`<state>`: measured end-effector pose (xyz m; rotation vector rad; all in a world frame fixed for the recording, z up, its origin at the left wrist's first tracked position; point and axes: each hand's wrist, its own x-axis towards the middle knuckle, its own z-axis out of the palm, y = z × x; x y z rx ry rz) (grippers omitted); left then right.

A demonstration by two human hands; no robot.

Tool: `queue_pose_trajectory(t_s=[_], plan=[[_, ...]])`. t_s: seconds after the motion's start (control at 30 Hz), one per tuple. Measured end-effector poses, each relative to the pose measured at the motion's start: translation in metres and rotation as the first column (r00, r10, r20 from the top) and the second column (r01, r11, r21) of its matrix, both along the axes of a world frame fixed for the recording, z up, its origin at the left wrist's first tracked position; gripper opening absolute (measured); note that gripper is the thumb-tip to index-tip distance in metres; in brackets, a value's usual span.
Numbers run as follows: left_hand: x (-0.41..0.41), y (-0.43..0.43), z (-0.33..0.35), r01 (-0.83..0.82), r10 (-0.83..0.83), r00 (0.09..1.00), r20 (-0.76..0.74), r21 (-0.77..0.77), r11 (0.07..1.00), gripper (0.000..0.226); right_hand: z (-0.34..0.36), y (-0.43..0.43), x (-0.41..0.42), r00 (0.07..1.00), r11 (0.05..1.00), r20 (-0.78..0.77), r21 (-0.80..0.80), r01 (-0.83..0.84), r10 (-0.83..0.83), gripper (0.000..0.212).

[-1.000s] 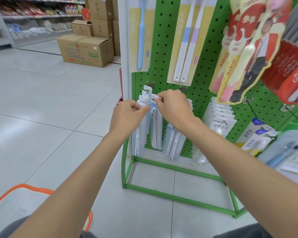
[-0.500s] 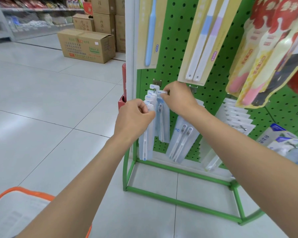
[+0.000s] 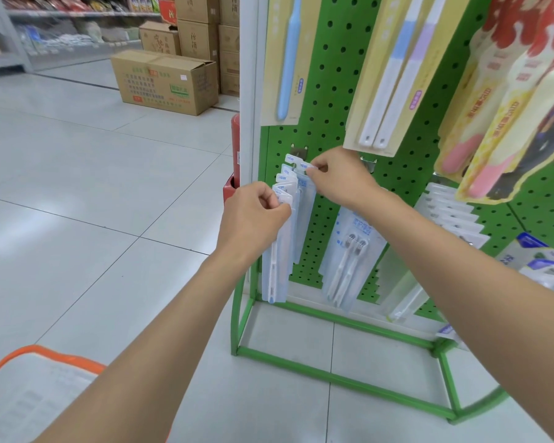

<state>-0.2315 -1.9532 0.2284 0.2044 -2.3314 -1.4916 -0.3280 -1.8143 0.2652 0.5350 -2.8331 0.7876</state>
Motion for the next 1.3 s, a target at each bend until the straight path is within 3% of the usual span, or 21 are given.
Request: queue_pose_trajectory(t_s=[0.3, 0.4, 0.63, 0.77, 0.97, 1.1, 1.3], plan=[[0.001, 0.001, 0.001, 0.025, -0.024, 1.0, -0.011, 0.033, 0.999, 0.025, 0.0, -0.006, -0.001, 0.999, 0.999, 0.005, 0.035, -0.032, 0.032, 0.037], [0.0, 0.001, 0.0, 0.024, -0.024, 1.0, -0.011, 0.029, 0.999, 0.025, 0.0, -0.007, -0.002, 0.999, 0.999, 0.044, 0.04, -0.024, 0.022, 0.031], [0.001, 0.002, 0.001, 0.045, -0.044, 0.999, -0.015, 0.048, 0.998, 0.023, -0.006, -0.015, -0.011, 0.999, 0.991, 0.043, -0.132, -0.016, 0.022, 0.006], [0.0, 0.0, 0.0, 0.053, -0.052, 0.999, -0.016, 0.058, 0.997, 0.024, -0.007, -0.016, -0.011, 0.998, 0.988, 0.059, -0.153, -0.026, 0.035, 0.018], [-0.003, -0.001, -0.002, 0.055, -0.054, 0.998, -0.009, 0.057, 0.997, 0.026, -0.008, -0.014, -0.021, 0.999, 0.996, -0.035, -0.09, 0.025, -0.028, 0.022], [-0.003, -0.002, -0.002, 0.057, -0.057, 0.998, -0.008, 0.058, 0.997, 0.026, -0.005, -0.016, -0.029, 1.0, 0.997, -0.001, -0.073, -0.012, 0.012, 0.033], [-0.002, -0.002, -0.001, 0.067, -0.067, 0.998, -0.008, 0.064, 0.996, 0.023, -0.004, -0.015, -0.038, 1.0, 1.0, 0.028, -0.021, -0.001, 0.001, 0.014]])
